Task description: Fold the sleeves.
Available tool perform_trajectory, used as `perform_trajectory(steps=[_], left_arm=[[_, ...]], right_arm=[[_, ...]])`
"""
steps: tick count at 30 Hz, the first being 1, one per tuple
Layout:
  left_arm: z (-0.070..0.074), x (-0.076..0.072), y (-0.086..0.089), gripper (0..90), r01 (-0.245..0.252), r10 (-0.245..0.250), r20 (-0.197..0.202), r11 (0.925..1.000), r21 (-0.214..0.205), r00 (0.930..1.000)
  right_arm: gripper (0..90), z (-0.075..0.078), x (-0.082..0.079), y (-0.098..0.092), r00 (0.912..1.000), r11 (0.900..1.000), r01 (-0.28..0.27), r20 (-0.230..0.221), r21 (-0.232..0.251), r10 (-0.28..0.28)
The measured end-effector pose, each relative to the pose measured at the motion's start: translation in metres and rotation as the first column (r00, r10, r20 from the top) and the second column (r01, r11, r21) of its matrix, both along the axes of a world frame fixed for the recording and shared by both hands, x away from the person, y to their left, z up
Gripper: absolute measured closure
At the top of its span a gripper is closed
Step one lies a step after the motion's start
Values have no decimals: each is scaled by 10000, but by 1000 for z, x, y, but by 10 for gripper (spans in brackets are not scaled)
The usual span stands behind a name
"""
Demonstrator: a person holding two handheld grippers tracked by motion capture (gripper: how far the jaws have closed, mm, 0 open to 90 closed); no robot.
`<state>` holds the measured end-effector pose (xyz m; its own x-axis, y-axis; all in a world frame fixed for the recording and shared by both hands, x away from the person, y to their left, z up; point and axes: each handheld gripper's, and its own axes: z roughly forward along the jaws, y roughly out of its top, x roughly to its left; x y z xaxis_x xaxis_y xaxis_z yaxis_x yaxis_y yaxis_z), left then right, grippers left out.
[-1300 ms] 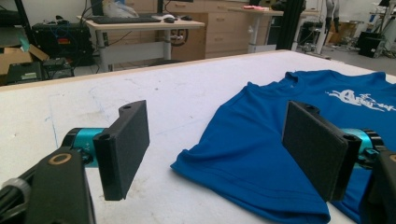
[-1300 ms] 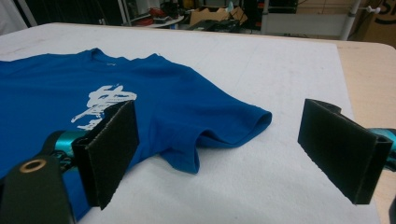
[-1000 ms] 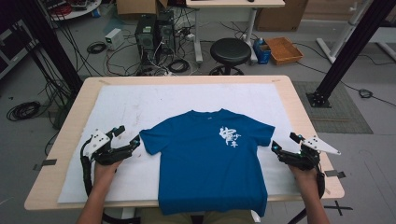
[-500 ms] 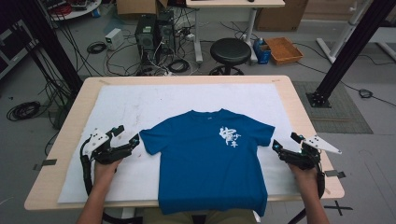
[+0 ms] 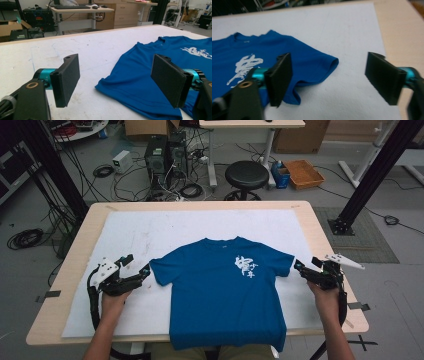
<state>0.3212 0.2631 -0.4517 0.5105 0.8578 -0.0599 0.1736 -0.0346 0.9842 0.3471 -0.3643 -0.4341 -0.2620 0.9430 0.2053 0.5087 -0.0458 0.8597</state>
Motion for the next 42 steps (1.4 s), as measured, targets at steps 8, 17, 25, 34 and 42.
perform_trajectory(steps=[8,17,25,34,42], left_arm=[[0,1,1,235,-45,44,-76,9999,-120,10000],[0,1,0,237,-53,53,-100,10000,-50,9999],[0,1,0,237,-58,57,-110,10000,-32,9999],[0,2,0,237,-47,46,-168,10000,-46,9998],[0,2,1,237,-50,48,-182,9999,-116,9998]], right_arm=[[393,-6,47,16,9788,9968,289,-2004,-751,-435],[682,-10,55,34,9717,9763,-68,-2322,-2163,-446],[877,-4,56,42,9743,9698,-934,-2214,-2254,423],[877,40,56,90,9760,9697,-1981,-1203,-1429,1817],[797,53,64,155,9373,9372,-3385,-1178,-847,3279]])
